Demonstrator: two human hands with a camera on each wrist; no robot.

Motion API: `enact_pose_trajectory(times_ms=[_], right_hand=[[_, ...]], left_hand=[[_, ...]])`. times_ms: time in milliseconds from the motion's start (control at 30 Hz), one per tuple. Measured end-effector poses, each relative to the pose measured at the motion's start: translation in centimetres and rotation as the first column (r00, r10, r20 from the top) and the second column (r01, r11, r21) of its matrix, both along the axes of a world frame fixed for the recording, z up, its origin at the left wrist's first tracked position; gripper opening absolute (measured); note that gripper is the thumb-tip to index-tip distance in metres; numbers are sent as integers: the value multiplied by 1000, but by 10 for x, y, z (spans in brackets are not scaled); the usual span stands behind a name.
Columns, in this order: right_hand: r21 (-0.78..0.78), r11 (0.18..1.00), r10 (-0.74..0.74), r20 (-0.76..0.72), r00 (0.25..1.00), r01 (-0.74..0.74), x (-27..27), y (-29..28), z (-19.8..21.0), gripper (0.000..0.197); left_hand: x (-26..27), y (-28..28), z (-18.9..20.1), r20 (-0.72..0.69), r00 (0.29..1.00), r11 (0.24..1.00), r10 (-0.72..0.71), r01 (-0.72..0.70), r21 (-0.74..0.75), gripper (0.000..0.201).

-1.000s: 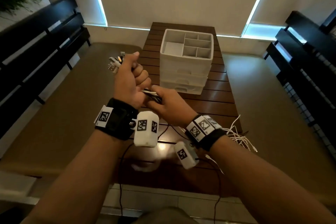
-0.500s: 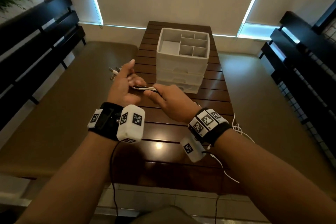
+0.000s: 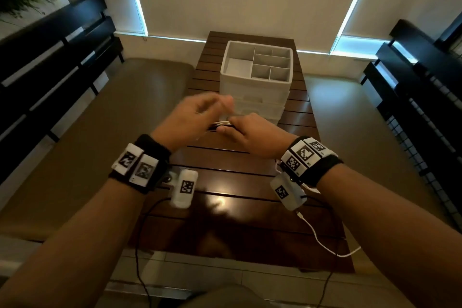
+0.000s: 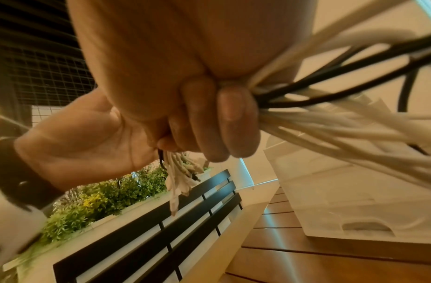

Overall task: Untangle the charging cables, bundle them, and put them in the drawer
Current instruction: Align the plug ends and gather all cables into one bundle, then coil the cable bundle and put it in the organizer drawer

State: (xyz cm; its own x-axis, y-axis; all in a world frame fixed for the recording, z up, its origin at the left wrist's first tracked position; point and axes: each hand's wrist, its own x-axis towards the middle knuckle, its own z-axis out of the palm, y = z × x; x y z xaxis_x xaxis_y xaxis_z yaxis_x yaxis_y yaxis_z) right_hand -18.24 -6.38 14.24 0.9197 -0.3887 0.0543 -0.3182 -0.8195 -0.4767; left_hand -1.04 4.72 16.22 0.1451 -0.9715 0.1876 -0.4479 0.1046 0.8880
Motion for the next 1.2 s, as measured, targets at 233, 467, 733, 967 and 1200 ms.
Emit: enact_pose_trajectory(times_ms=[233, 467, 733, 967, 1200], right_hand=[[-57, 998, 13, 26, 1000, -11, -11, -9, -1, 44], [-24, 990, -132, 155, 979, 138, -20, -11, -3, 29], [282, 946, -222, 207, 953, 159, -33, 3, 6, 29], [480, 866, -325, 335, 884, 136, -29, 17, -3, 25], [616, 775, -506, 470, 723, 142, 12, 35, 24, 26]], left_hand=[[-13, -13, -14, 332, 926, 975, -179, 122, 187, 31], [-3, -13, -1, 76, 935, 900, -345, 307, 311, 22], [-7, -4, -16, -528, 839, 961, -131, 239, 140, 41], [-33, -5, -15, -818, 572, 993, -56, 115, 12, 43], [-49, -20, 1, -777, 623, 989, 86, -147, -9, 44]])
